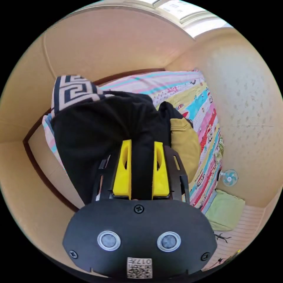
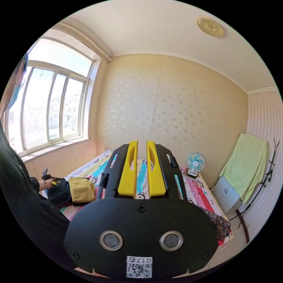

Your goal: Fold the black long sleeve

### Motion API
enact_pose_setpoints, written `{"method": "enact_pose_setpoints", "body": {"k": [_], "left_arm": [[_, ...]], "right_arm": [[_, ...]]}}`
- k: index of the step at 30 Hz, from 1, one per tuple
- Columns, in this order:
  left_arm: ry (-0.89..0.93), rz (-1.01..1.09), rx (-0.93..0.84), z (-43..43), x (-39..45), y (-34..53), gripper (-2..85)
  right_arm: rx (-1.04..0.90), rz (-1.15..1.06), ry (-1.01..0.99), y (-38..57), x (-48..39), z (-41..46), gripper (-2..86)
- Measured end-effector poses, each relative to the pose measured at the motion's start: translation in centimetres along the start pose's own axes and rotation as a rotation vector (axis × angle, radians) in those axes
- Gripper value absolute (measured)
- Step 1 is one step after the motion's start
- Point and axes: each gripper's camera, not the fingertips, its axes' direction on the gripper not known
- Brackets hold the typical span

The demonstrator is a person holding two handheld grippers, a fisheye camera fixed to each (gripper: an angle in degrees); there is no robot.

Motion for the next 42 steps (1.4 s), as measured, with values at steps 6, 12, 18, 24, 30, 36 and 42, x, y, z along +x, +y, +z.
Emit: {"method": "enact_pose_setpoints", "body": {"k": [6, 12, 18, 24, 30, 36, 42], "left_arm": [[0.341, -0.175, 0.113, -2.9, -5.1, 7.9, 1.6], [0.881, 0.287, 0.210, -15.1, -7.0, 15.4, -0.1], [1.252, 0.910, 0.309, -32.4, -2.6, 22.7, -0.3], [1.967, 1.426, 0.392, -42.9, 3.9, 29.7, -0.1], [2.584, 1.099, 0.109, -38.5, 13.5, 34.0, -0.1], [2.925, 0.952, -0.240, -36.3, 22.6, 44.2, -0.1], [3.005, 0.831, -0.570, -33.8, 27.4, 53.9, -0.1]], "right_arm": [[-0.022, 0.100, -0.015, 1.1, -0.5, -2.8, 2.6], [-0.030, 0.054, -0.052, 2.3, -1.3, -4.0, 0.7], [0.093, 0.060, -0.248, 3.5, 0.5, -3.7, 0.7], [0.080, -0.127, -0.453, 5.1, -0.4, -1.0, 1.8], [0.092, -0.060, -0.721, 8.7, -0.1, 2.6, 6.5], [0.146, 0.063, -0.898, 12.3, 0.5, 4.2, 12.1], [0.048, 0.145, -1.006, 14.4, 1.8, 8.0, 19.6]]}}
